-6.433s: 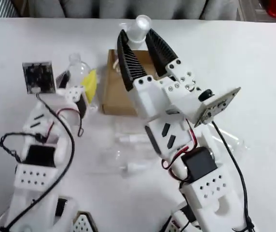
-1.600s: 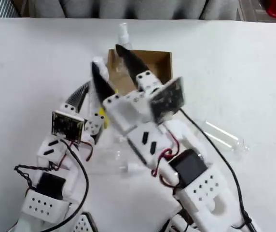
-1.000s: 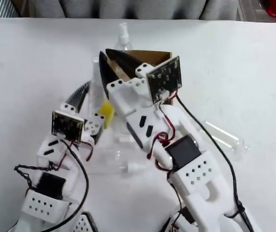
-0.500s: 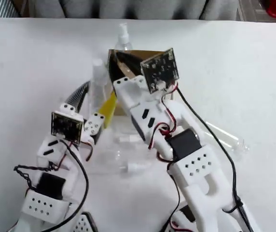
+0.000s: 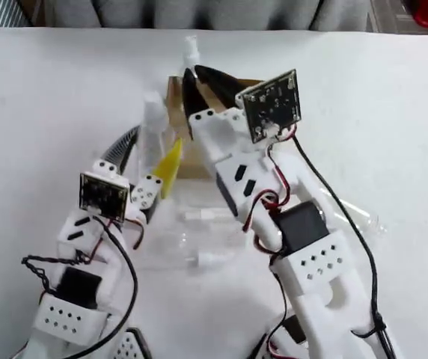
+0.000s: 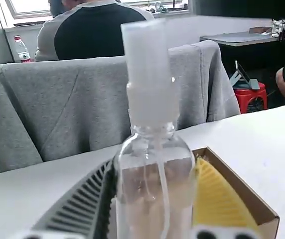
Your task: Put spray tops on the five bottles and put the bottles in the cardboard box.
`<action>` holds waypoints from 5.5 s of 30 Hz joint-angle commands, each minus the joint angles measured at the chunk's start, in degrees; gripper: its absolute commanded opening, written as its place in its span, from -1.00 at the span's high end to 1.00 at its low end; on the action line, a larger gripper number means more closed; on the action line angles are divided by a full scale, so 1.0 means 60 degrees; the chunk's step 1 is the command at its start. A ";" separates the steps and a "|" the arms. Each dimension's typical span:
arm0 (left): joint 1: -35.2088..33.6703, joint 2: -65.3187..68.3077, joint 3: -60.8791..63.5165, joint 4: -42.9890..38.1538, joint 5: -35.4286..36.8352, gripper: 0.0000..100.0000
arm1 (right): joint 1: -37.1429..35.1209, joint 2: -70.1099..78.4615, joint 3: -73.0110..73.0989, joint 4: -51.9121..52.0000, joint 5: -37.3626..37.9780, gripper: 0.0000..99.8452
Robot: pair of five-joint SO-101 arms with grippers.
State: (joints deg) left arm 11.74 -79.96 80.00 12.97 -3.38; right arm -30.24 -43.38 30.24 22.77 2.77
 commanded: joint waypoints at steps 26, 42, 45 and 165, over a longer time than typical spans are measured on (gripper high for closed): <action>-0.1604 0.4066 -0.3341 0.0322 0.3209 0.95 | -0.0960 -0.2029 0.1392 0.4432 -0.0542 0.97; -0.1810 0.4755 -0.4234 0.1582 0.3136 0.95 | -0.2542 -0.3172 0.7810 -0.3670 -0.0615 0.97; -0.1795 0.4359 -0.4234 0.1890 0.3121 0.95 | -0.2894 -0.3172 0.7883 -0.3670 -0.0615 0.97; 0.0125 0.6542 -0.3956 -0.2535 0.2242 0.95 | 0.5443 -0.9311 1.1136 0.4769 0.0791 0.97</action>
State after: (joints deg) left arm 11.38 -41.36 62.07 -0.13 10.59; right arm 1.41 -100.70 96.35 48.88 6.73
